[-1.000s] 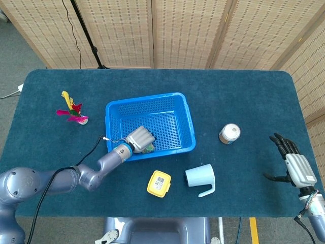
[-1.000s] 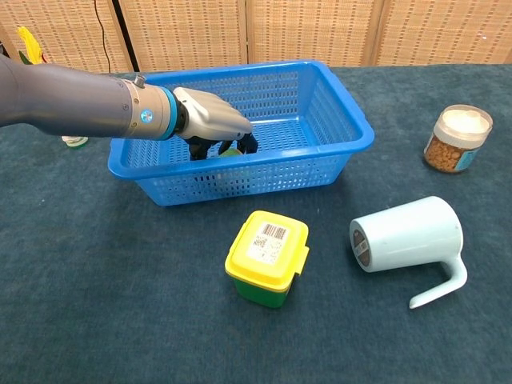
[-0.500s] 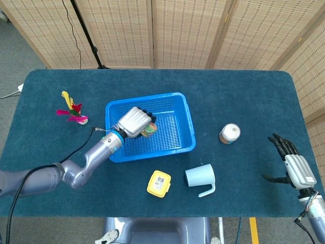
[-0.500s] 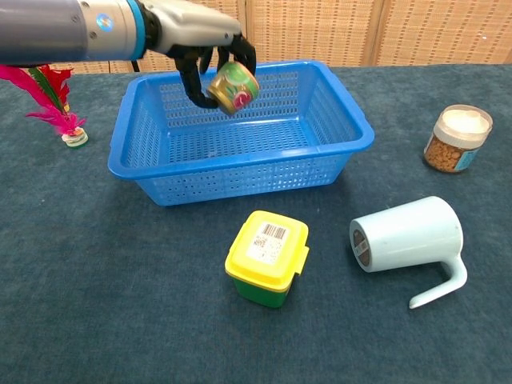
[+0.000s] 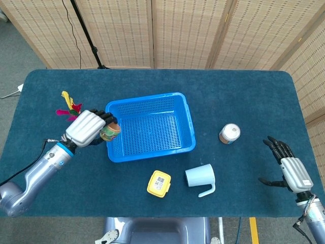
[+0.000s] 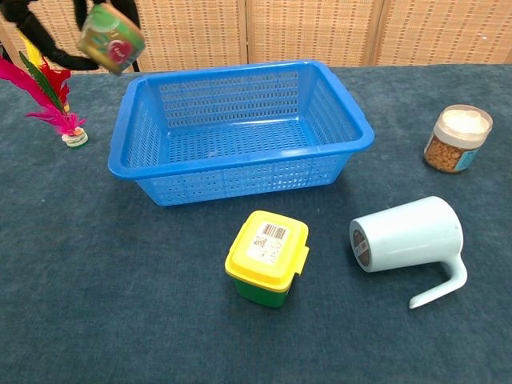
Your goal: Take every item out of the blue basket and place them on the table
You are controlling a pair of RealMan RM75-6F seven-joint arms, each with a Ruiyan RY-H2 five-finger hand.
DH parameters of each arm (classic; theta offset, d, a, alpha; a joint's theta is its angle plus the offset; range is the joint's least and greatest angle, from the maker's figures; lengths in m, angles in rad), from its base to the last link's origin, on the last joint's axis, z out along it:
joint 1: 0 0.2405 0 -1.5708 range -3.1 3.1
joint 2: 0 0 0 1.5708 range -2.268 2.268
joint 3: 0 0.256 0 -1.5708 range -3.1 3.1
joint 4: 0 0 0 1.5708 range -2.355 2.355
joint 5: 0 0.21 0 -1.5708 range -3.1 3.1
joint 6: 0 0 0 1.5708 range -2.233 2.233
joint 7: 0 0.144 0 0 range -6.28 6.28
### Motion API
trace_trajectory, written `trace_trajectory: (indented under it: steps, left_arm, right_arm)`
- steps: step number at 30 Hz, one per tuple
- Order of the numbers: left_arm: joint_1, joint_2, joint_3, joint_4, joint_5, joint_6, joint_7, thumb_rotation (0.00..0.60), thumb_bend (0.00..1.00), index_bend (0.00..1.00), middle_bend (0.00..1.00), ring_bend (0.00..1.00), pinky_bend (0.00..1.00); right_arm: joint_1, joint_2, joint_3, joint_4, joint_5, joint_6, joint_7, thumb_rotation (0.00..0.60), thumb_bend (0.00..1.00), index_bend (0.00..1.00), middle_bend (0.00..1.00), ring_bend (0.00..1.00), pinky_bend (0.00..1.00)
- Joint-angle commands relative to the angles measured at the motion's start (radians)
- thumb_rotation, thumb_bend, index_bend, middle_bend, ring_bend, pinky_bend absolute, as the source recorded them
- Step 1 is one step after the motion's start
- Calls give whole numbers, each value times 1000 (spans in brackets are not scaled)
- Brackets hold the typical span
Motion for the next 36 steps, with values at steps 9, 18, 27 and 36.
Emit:
trace_trajectory:
  steps: [9,18,27,36]
  left_arm:
    - [273,-113,124,234,113,140,-262,600,429,602,347,304,414]
    - [338,-299,80,359,16,114,-222,600,385,388,181,142,177]
    - [337,-331,70,378,28,30,-273,600,74,0,0,0,0]
    - [478,-238,88,257,104,259,-292,600,74,0,0,0,0]
  right_arm:
    - [0,10,-4,-13,-4,3,0,600,0,0,0,0,0]
    - [4,12,-5,-4,-8,1,25,600,0,0,0,0,0]
    - [0,17,-7,-3,-11,12,37,600,0,0,0,0,0]
    - [-16,37,-4,-23,-22,57,49,600,0,0,0,0,0]
